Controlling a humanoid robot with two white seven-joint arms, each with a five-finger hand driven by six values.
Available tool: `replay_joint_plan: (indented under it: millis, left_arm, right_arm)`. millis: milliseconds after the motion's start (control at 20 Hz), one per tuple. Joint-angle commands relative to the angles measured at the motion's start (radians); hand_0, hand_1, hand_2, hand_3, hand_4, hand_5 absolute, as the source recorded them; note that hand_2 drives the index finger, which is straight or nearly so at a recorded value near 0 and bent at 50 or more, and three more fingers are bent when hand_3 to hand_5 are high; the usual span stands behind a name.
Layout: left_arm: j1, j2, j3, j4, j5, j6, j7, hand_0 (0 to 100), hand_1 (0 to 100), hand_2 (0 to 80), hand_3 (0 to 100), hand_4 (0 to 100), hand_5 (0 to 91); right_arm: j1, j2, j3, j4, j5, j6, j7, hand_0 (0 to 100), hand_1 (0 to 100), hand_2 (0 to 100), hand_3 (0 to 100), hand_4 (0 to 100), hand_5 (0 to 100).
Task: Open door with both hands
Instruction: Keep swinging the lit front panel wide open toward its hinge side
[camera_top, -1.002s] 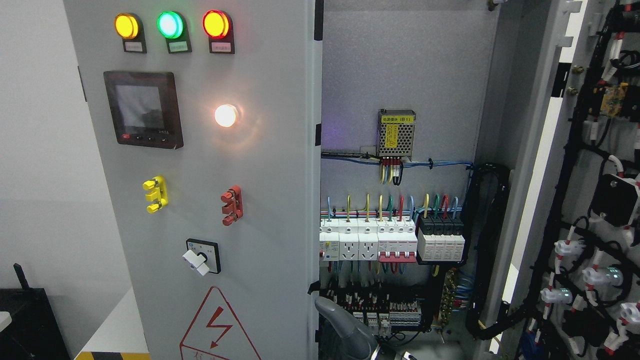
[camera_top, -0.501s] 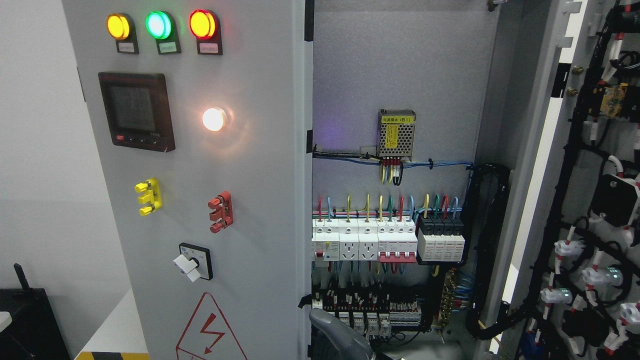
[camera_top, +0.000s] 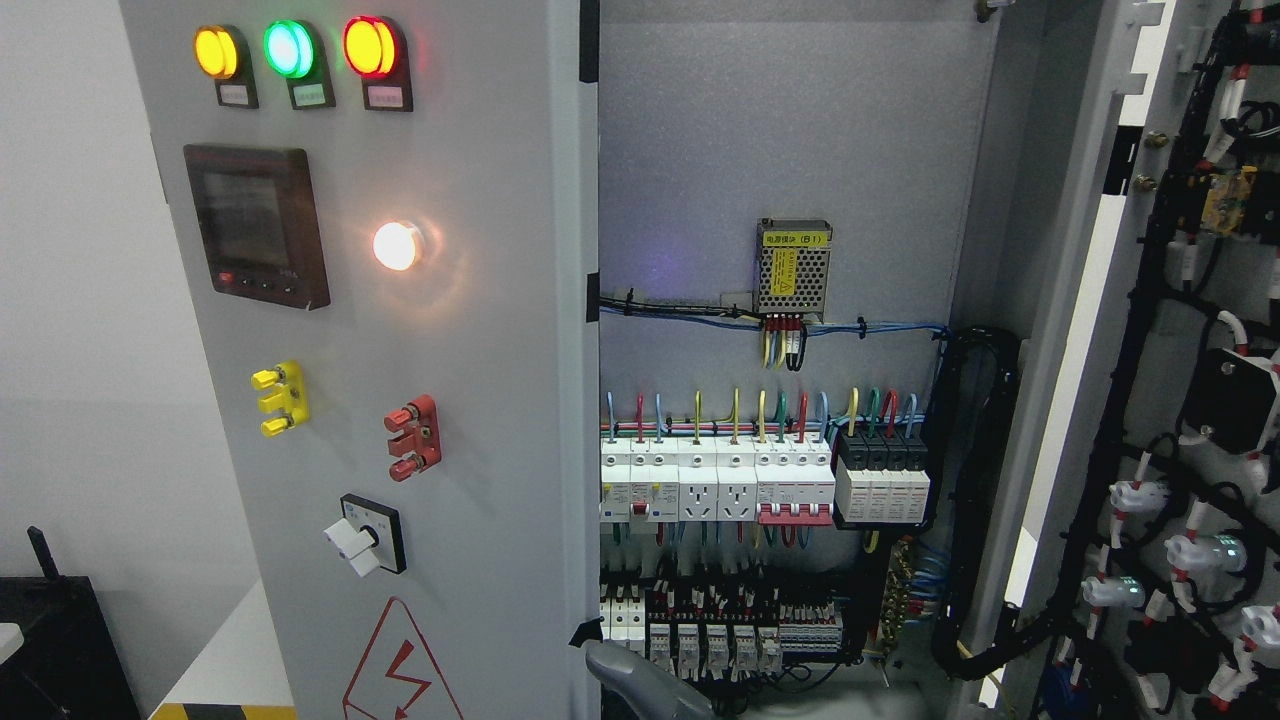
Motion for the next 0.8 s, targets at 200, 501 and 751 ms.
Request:
replay_joint_plan:
  millis: [200,501,751]
  left_arm:
    - [0.018,0.0,0.0,-0.002,0.0,0.0,-0.001,0,0,0.0,0,0,0.0]
    - [0.018,0.0,0.0,-0.002,0.0,0.0,-0.001,0,0,0.0,0,0,0.0]
    - [0.018,0.0,0.0,-0.002,0.0,0.0,0.001,0,0,0.0,0,0,0.0]
  right_arm:
    - [0.002,-0.02,0.099,-0.068,-0.058,0.001,0.038,39,0,0,0,0,0]
    - [0.005,-0.017,0.153,-0.088,-0.057,0.001,0.035,39,0,0,0,0,0]
    - [0.01,-0.017,0.185,-0.094,-0.057,0.001,0.032,39,0,0,0,0,0]
